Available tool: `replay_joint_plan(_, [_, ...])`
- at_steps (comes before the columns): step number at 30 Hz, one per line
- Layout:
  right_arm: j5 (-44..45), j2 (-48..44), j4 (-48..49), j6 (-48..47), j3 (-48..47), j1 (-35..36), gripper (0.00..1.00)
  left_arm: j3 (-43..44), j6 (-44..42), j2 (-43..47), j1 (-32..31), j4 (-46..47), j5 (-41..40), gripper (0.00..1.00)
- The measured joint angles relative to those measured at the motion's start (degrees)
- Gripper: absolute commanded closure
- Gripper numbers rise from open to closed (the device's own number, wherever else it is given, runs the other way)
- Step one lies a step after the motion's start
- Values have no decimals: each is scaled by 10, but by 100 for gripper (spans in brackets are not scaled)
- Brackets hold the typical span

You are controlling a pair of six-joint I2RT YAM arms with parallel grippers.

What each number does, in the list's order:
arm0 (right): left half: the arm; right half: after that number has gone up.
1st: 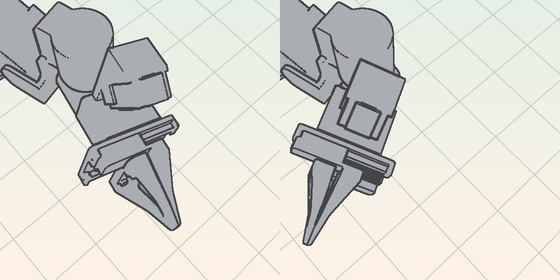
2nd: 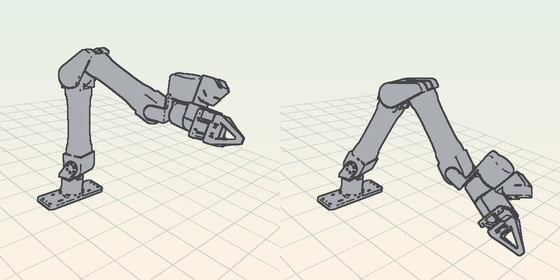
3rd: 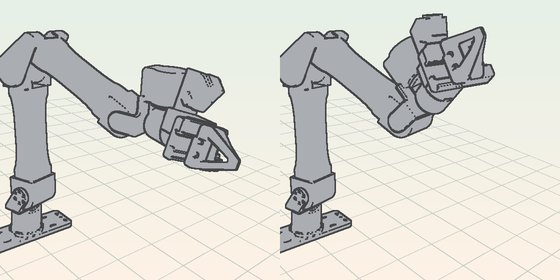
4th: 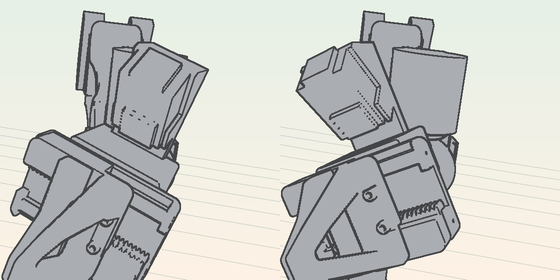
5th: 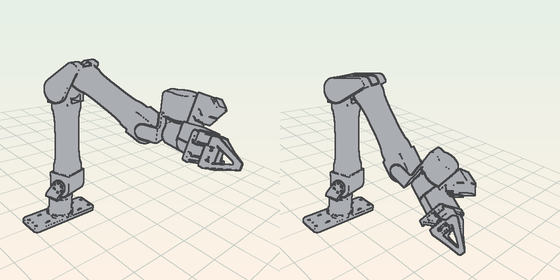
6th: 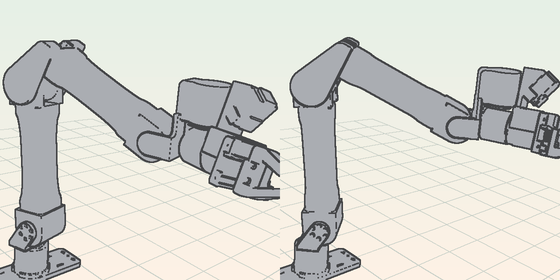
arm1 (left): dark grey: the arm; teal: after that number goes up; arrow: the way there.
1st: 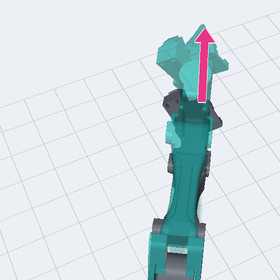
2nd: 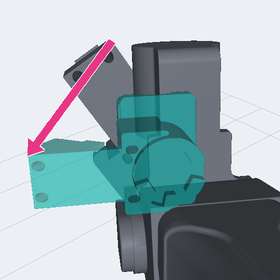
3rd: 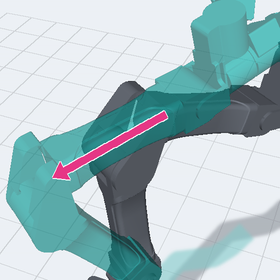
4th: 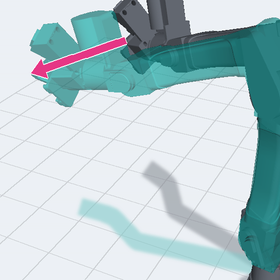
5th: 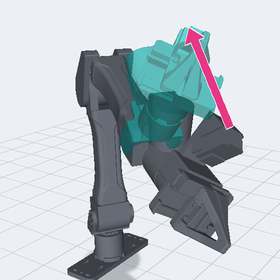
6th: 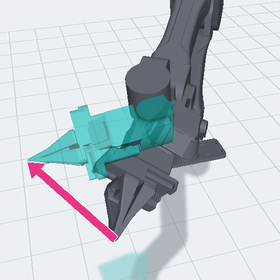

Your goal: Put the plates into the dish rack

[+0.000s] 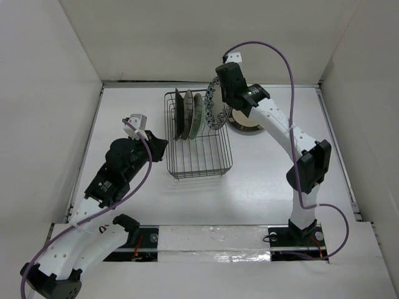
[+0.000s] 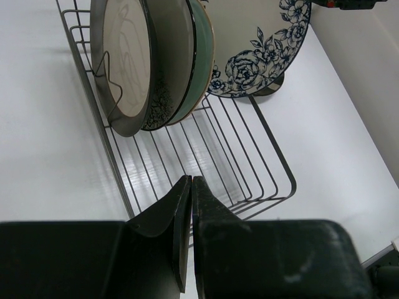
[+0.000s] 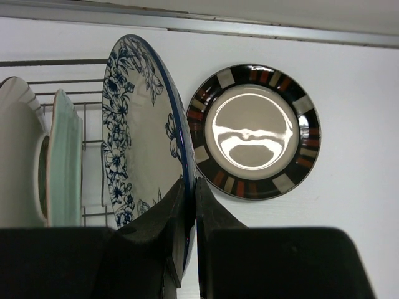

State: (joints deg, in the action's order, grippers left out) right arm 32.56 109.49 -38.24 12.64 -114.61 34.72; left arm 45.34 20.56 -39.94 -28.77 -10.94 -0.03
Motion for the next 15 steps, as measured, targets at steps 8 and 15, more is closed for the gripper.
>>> replay_joint_plan(8, [103, 62, -30, -50, -82, 55, 100, 0, 0, -4, 0, 0, 5, 98])
replay_joint_plan(15, [179, 116, -34, -69, -126, 107, 100, -4, 0, -8, 0, 0, 6, 98])
